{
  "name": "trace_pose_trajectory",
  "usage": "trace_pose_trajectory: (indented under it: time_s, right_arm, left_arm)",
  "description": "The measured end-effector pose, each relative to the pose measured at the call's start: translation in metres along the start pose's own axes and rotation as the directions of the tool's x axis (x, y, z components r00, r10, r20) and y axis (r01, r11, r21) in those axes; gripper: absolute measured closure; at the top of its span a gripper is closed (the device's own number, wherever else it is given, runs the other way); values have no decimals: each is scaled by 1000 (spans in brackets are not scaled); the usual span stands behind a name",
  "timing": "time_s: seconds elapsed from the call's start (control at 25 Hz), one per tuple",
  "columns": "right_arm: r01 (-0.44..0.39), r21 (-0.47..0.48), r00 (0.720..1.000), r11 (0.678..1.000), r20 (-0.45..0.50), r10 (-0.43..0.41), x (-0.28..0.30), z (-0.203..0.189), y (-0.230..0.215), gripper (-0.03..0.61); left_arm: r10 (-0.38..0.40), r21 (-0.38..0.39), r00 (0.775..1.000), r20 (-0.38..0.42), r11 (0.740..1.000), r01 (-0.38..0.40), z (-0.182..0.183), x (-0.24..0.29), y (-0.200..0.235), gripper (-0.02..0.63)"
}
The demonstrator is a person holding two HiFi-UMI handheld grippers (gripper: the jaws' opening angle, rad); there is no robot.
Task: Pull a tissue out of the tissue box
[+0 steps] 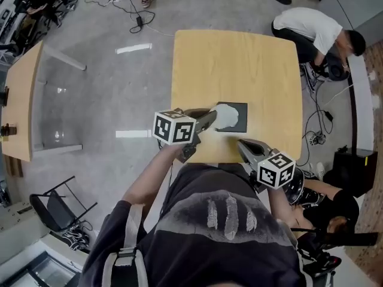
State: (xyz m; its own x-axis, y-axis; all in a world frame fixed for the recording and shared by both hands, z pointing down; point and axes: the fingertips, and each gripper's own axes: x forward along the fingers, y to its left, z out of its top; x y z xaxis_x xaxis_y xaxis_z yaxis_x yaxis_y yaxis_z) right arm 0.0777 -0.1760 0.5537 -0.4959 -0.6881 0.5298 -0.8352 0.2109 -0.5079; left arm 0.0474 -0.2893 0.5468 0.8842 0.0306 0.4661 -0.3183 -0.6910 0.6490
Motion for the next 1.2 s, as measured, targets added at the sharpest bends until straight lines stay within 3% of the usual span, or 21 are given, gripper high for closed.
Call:
trace_pose_trajectory:
  time_s: [0.44, 0.56, 0.68, 0.84, 1.0, 1.2]
  right_arm:
    - [-8, -21, 1000, 1000, -30, 8, 2, -6, 5, 581]
    - [-11, -34, 999, 999, -39, 10, 3, -5, 8, 581]
    - [-13, -47, 999, 999, -45, 11, 3, -4, 8, 580]
    - [-14, -54, 999, 998, -51, 11, 3, -5, 8, 580]
    - [-16, -65, 998, 998, -69, 12, 3, -10, 9, 581]
    - [-23, -65, 996, 998, -83, 17, 3, -12, 11, 580]
  left_arm:
    - [4, -30, 994, 107, 1000, -1, 17, -36, -1, 609]
    - [58, -55, 980, 189, 997, -48, 27, -45, 15, 609]
    - [127, -125, 953, 277, 988, -96, 30, -53, 40, 609]
    - [231, -240, 923, 307, 958, -159, 4, -54, 79, 609]
    - [366, -366, 860, 354, 901, -233, -31, -67, 112, 609]
    - [384, -442, 869, 312, 869, -224, -60, -60, 117, 609]
